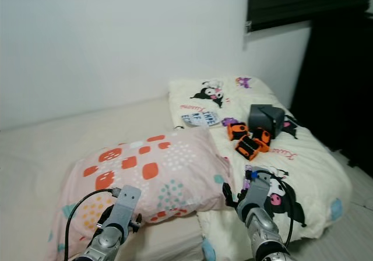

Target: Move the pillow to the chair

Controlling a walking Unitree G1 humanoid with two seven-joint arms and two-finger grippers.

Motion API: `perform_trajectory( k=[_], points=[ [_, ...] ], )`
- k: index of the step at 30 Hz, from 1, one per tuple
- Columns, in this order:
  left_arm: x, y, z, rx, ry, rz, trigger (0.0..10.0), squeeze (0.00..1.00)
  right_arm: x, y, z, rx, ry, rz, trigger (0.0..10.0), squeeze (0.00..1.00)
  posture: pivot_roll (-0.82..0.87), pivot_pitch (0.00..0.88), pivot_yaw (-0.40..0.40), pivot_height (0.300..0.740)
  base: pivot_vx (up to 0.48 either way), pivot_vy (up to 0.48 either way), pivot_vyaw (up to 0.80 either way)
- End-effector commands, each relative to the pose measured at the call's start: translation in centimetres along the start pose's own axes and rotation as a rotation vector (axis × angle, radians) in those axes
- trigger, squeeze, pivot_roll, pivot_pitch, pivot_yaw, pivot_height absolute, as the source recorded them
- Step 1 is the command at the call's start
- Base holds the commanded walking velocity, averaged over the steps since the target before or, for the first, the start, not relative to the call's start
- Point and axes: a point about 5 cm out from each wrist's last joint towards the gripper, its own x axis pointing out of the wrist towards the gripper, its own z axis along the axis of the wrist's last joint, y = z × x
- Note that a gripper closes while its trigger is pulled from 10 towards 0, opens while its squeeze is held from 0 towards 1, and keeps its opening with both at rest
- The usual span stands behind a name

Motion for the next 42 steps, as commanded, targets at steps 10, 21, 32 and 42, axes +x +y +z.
perform_trajectory(
  k=[10, 21, 32, 42],
  points=[
    [0.1, -0.2, 1.2, 0.146, -0.097, -0.030, 10.0, 0.00, 1.0, 1.5, 3.3, -0.005, -0.112, 0.073, 10.0, 0.00, -0.03, 0.000, 0.097, 0.665, 0.000, 0.000, 0.00],
    [0.3, 0.3, 0.4, -0.269, 0.018, -0.021, 10.0, 0.00, 1.6, 2.7, 6.0, -0.019, -0.204, 0.124, 10.0, 0.00, -0.03, 0.000, 0.096, 0.625, 0.000, 0.000, 0.00],
    [0.7, 0.4, 1.6, -1.277, -0.038, -0.215, 10.0, 0.00, 1.6, 3.0, 6.7, -0.023, -0.225, 0.143, 10.0, 0.00, -0.03, 0.000, 0.088, 0.590, 0.000, 0.000, 0.00],
    [0.9, 0.8, 3.6, -1.577, -0.207, -0.352, 10.0, 0.00, 1.4, 3.3, 6.9, -0.020, -0.246, 0.167, 10.0, 0.00, -0.04, 0.000, 0.089, 0.550, 0.000, 0.000, 0.00]
  ],
)
